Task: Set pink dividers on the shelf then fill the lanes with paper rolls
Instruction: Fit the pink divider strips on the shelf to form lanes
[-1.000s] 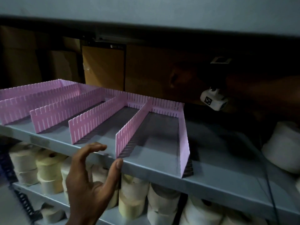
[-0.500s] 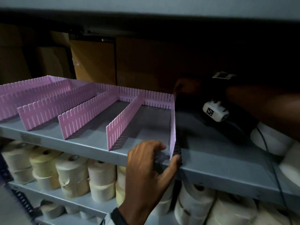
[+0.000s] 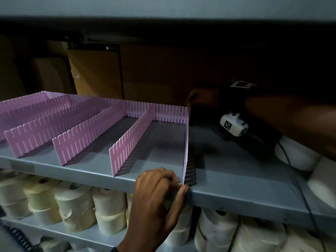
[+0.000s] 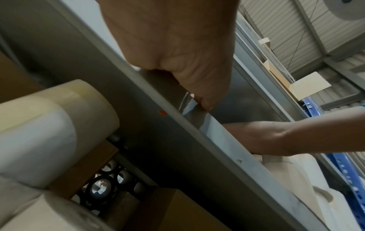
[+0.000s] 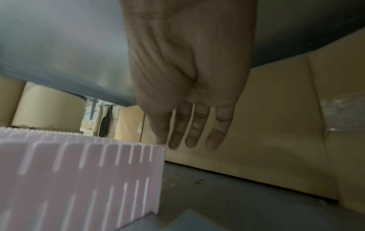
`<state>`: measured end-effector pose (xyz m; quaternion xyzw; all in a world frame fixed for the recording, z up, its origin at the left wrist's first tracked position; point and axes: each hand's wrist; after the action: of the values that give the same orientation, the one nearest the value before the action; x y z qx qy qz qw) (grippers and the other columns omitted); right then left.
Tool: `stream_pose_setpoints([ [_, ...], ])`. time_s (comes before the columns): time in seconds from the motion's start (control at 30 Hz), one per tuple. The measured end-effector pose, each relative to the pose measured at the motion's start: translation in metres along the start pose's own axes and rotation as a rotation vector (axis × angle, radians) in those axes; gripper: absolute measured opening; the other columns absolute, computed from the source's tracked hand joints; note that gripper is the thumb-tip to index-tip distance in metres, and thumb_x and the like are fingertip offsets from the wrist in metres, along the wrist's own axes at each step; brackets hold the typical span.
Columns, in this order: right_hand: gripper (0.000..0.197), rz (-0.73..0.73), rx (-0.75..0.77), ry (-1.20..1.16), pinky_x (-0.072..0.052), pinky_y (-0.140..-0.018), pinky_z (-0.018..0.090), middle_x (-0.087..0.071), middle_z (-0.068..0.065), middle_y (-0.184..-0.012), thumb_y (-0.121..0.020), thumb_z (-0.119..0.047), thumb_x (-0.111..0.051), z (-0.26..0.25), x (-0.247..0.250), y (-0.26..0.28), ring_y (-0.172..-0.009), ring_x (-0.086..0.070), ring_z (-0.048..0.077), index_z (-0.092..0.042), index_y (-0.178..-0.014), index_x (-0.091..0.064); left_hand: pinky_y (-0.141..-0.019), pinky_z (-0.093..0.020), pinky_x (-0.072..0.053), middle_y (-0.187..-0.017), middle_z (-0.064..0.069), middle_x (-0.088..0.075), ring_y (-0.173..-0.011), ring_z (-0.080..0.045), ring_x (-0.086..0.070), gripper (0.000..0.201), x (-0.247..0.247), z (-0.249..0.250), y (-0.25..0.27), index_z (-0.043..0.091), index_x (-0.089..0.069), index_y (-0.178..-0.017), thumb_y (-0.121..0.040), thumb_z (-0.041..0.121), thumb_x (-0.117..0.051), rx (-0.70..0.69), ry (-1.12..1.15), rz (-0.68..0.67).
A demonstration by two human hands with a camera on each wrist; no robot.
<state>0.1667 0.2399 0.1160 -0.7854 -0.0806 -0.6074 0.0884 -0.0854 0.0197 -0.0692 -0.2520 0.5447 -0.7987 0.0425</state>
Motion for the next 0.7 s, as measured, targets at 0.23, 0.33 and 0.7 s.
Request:
stream_pose_setpoints([
  [0.23,0.023,-0.029,-0.006,-0.093,-0.048,-0.093,0.03,-0.064,0.014,-0.121,-0.096,-0.011,-0.056,0.003,-0.006,-0.007,-0.112,-0.061,0.024,-0.002,-0.115,-0.065,-0.085,-0.037,-0.044,-0.093,0.004,-0.067,-0.092,-0.019,-0.065,0.022,-0.003,-0.001,-0.001,0.011,-0.066,-0.077,-0.094,0.025,-0.068,-0.009,0.001,0.017],
  [0.33,0.023,-0.037,-0.03,-0.113,-0.048,-0.101,0.039,-0.064,0.012,-0.123,-0.097,-0.013,-0.056,0.0,-0.001,-0.004,-0.116,-0.06,0.026,-0.005,-0.116,-0.066,-0.086,-0.034,-0.043,-0.093,0.005,-0.067,-0.093,-0.018,-0.064,0.022,-0.002,-0.001,0.0,0.011,-0.066,-0.078,-0.095,0.026,-0.067,-0.01,0.005,0.019],
  [0.7,0.023,0.038,-0.003,-0.01,-0.045,-0.084,0.022,-0.066,0.006,-0.118,-0.094,-0.022,-0.061,0.001,-0.012,-0.01,-0.102,-0.059,0.012,-0.01,-0.112,-0.068,-0.087,-0.033,-0.041,-0.094,0.005,-0.066,-0.094,-0.016,-0.063,0.023,-0.003,0.0,0.003,0.011,-0.067,-0.077,-0.095,0.024,-0.068,0.018,0.015,0.034],
])
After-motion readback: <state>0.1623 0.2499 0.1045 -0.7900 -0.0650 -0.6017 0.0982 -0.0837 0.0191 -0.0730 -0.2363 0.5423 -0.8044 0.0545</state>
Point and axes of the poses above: each hand's wrist, its own y-axis away from the middle knuckle, its own x-axis out of the back of the hand, z = x × y
